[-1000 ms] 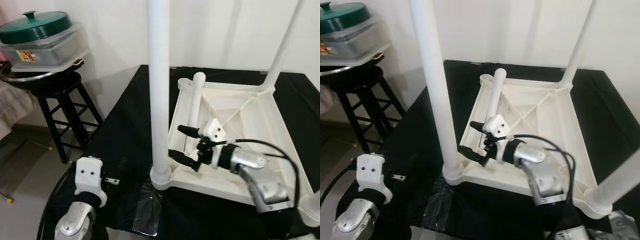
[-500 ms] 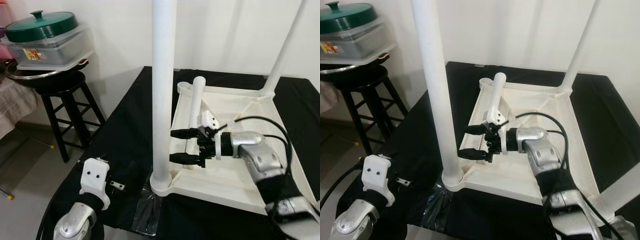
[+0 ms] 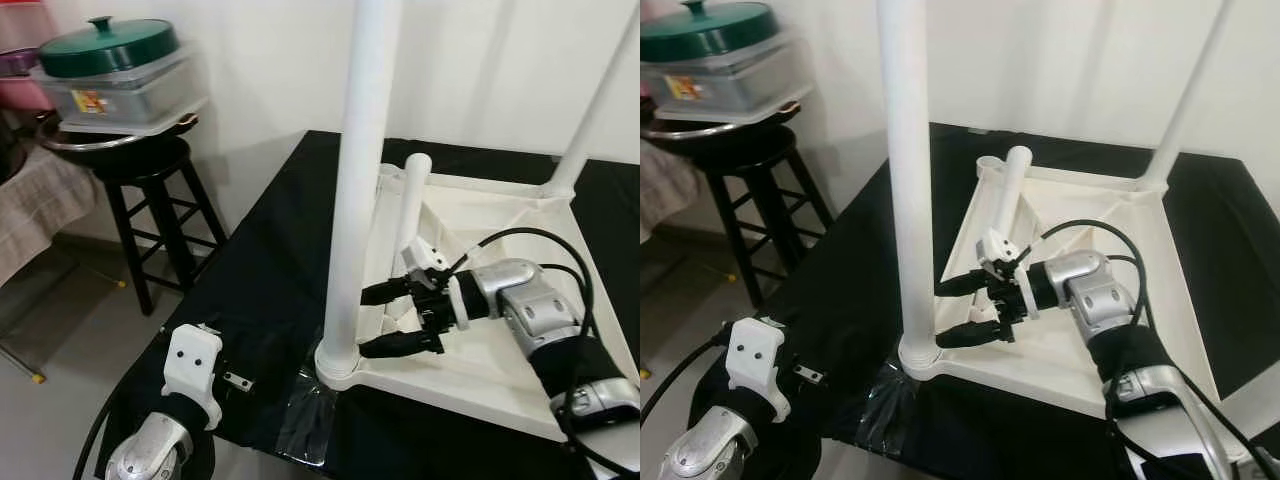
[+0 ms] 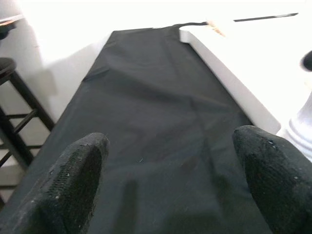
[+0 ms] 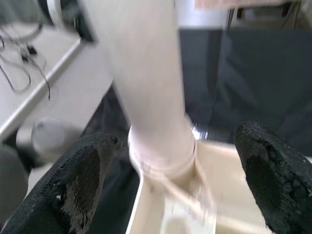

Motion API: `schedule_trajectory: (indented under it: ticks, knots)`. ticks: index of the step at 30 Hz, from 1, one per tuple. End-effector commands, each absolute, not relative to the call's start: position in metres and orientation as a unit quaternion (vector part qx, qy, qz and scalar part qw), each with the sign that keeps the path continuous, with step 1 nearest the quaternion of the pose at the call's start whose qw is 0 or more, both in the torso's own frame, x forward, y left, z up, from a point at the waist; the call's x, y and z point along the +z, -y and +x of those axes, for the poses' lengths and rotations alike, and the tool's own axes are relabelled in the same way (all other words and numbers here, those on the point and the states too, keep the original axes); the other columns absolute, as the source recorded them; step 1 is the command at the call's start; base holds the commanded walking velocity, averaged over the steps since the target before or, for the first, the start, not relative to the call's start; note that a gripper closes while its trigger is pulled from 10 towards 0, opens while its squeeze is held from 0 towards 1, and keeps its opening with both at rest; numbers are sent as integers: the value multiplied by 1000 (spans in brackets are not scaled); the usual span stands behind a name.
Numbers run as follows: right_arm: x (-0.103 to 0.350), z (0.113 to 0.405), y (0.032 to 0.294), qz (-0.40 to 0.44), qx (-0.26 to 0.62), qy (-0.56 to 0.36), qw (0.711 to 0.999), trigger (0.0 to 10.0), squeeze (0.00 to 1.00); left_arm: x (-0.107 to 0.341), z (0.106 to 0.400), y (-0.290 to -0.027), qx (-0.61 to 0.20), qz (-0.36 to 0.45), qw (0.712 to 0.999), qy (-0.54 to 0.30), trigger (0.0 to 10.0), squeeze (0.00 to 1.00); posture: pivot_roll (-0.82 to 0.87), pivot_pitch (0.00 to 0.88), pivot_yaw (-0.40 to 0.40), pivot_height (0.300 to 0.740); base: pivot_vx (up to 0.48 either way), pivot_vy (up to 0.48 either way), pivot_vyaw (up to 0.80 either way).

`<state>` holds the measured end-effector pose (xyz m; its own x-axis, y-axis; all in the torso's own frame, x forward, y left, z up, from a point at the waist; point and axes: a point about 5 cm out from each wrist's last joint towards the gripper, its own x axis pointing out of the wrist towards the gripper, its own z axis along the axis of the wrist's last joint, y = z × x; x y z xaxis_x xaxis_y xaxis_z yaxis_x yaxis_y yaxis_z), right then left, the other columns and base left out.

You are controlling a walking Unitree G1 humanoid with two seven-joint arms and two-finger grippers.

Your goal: Building children table

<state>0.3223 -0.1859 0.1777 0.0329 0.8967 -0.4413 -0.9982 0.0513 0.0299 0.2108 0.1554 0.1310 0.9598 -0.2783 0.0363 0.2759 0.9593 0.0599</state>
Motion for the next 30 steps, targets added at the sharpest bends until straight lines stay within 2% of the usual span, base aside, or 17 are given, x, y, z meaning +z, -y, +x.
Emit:
schedule_trajectory:
  ticks: [1,6,7,8,9,10,16,19,23,24,25,26,30]
  knots:
    - [174,319,187,-158,679,-182,694,10000,0,131,209,-159,-141,31,989,22,10000,0,39,33,-6,740,0,0,0]
    - [173,310,184,-144,695,-162,686,10000,0,131,210,-161,-142,27,989,21,10000,0,17,40,10,740,0,0,0]
    - [173,308,172,-130,704,-140,684,10000,0,131,211,-160,-148,26,988,22,10000,0,14,39,15,740,0,0,0]
    - [173,308,172,-130,704,-140,684,10000,0,131,211,-160,-148,26,988,22,10000,0,14,39,15,740,0,0,0]
    - [172,311,151,-109,707,-102,691,10000,0,131,212,-159,-160,27,986,22,10000,0,15,36,19,740,0,0,0]
    - [173,314,142,-105,705,-85,697,10000,0,131,212,-158,-167,27,985,21,10000,0,15,36,19,740,0,0,0]
    - [175,322,131,-101,702,-67,702,10000,0,130,207,-153,-197,24,980,20,10000,0,31,32,15,740,0,0,0]
    - [178,324,132,-99,706,-66,699,10000,0,128,198,-147,-235,9,972,20,10000,0,25,33,12,740,0,0,0]
    - [179,324,133,-99,707,-67,697,10000,0,128,196,-146,-242,4,970,23,10000,0,25,33,12,740,0,0,0]
    - [179,324,132,-93,712,-67,693,1451,0,128,195,-144,-254,0,967,25,10000,0,23,33,10,740,0,0,0]
    - [179,324,132,-93,712,-67,693,1451,0,128,195,-144,-254,0,967,25,10000,0,23,33,10,740,0,0,0]
    - [179,323,133,-92,716,-70,688,0,0,128,195,-144,-266,-5,964,24,10000,0,17,30,10,740,0,0,0]
    - [179,324,135,-85,711,-66,695,0,0,125,194,-143,-291,-13,956,20,10000,0,0,31,15,740,0,0,0]
